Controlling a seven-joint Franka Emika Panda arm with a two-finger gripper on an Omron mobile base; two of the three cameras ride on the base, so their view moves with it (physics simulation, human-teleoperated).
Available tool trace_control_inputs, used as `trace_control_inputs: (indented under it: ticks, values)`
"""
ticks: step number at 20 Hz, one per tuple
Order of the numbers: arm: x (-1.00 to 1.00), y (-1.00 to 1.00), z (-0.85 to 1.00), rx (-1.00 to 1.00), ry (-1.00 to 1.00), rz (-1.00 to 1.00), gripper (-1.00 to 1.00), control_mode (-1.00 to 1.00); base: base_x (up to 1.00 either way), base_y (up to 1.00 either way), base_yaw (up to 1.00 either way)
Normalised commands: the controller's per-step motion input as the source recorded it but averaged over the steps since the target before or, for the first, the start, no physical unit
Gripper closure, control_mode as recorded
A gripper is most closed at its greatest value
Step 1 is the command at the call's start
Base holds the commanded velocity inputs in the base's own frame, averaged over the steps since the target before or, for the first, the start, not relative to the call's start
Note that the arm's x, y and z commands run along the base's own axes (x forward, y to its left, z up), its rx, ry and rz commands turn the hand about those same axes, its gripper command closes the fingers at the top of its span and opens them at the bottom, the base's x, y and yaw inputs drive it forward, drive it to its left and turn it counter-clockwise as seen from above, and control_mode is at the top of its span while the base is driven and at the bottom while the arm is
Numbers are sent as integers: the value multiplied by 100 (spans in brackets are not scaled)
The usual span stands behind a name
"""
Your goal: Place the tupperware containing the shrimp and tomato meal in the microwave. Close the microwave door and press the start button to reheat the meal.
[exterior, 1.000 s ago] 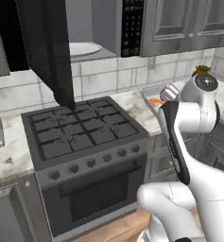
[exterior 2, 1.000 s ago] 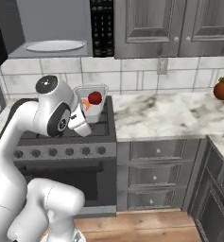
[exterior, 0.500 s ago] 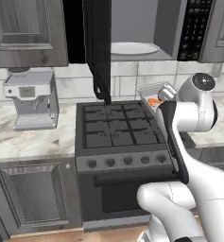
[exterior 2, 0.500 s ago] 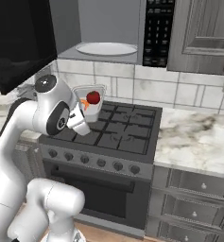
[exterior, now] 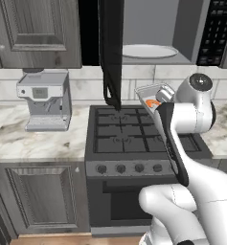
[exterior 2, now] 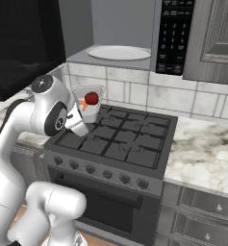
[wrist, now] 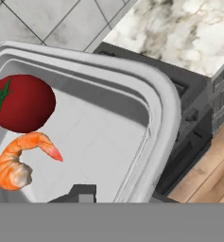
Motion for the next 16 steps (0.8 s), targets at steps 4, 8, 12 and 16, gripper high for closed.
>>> trace_control_inputs:
  ticks: [4, 8, 12, 16]
  values:
    - [0, 0, 0, 0, 0, 0, 100, 100, 52, 0, 12]
    - [0, 0, 0, 0, 0, 0, 100, 100, 45, -5, 10]
    - [0, 0, 0, 0, 0, 0, 100, 100, 29, -12, 7]
    - [11, -19, 0, 1, 0, 1, 100, -100, 5, -5, 1]
